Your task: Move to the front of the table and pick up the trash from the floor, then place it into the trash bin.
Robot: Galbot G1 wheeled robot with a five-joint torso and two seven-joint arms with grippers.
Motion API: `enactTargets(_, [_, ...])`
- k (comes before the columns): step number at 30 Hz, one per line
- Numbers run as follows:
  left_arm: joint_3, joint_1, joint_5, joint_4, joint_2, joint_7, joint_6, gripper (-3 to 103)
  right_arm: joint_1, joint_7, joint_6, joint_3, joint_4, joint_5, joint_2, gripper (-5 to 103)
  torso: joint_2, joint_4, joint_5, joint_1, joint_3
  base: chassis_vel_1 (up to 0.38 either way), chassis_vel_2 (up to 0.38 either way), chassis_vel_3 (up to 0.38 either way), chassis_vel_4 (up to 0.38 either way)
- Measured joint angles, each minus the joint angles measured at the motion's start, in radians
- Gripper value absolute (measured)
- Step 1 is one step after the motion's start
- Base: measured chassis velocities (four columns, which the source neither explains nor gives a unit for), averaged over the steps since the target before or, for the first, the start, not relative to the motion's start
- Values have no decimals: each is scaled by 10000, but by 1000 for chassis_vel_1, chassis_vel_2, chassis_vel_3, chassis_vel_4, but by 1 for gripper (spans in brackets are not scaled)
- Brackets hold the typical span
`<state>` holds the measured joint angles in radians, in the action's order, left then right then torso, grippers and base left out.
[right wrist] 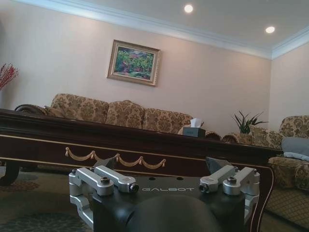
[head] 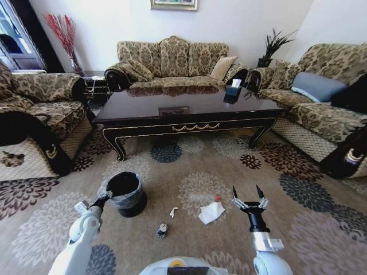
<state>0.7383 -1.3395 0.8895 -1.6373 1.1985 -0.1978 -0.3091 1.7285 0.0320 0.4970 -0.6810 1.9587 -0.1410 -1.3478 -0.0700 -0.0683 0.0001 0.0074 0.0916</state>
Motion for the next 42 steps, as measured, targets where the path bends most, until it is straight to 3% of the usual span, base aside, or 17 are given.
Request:
enactTargets(1, [18,-55,-38,-31,0,3,-1,34,-26,2,-4,6,-24,-8,10,100,0,0,-1,0,0,0,0,0,0])
enactTargets(3, [36,-93,-63,-52,0,4,-5,34,-42,3,-7,10,-37,-12,13,100,0,0,-1,0,1,0,0,0,0])
enactTargets(6, [149,-285,-193,-143,-9,-6,-13,18,-114,34,-29,25,-134,-12,18,100,1,1,-1,0,1,0,0,0,0])
enactTargets(11, [411,-713,-265,-620,-37,36,-35,5,-228,294,-304,100,-272,-140,84,100,1,4,-6,1,2,0,0,0,0])
enactTargets(19, [715,-1086,-209,-1314,-29,68,35,4,-364,731,-680,292,-453,-528,204,100,1,0,1,1,1,0,0,0,0])
enactTargets(20, [888,-1324,-145,-1927,6,70,112,3,-406,1020,-1103,523,-573,-1027,311,100,1,0,-2,0,1,0,0,0,0])
enactTargets(22, [999,-1522,-40,-2520,35,-90,113,3,-339,2259,-2988,924,-221,-2980,322,100,1,1,-23,2,3,0,0,0,0])
enactTargets(23, [999,-1522,-40,-2520,35,-90,113,3,-339,2259,-2988,924,-221,-2980,322,100,1,1,-23,2,3,0,0,0,0])
enactTargets(24, [1091,-1666,-4,-3035,57,-120,119,3,-412,2851,-4070,1190,-134,-4025,309,100,2,-6,2,1,2,0,0,0,0])
enactTargets(25, [1212,-1855,0,-3501,85,-155,152,3,-562,3351,-4978,1361,-151,-4816,287,100,0,3,8,0,1,0,0,0,0])
enactTargets(26, [1356,-2050,7,-3872,117,-160,201,3,-741,3735,-5531,1522,-260,-5365,263,100,1,-4,4,1,0,0,0,0,0])
enactTargets(27, [1356,-2050,7,-3872,117,-160,201,3,-741,3735,-5531,1522,-260,-5365,263,100,1,-4,4,1,0,0,0,0,0])
enactTargets(31, [1989,-2890,176,-5168,285,-177,254,3,-1684,4892,-6826,2072,-1027,-7148,121,100,1,6,4,1,1,0,0,0,0])
enactTargets(37, [2475,-3295,703,-6310,263,-378,126,3,-2390,5114,-7227,2332,-1992,-7834,-21,100,1,-2,1,1,0,0,0,0,0])
enactTargets(42, [2540,-3423,771,-6526,296,-448,55,3,-2801,5200,-7344,2386,-2558,-8025,-112,100,1,0,-2,0,1,0,0,0,0])
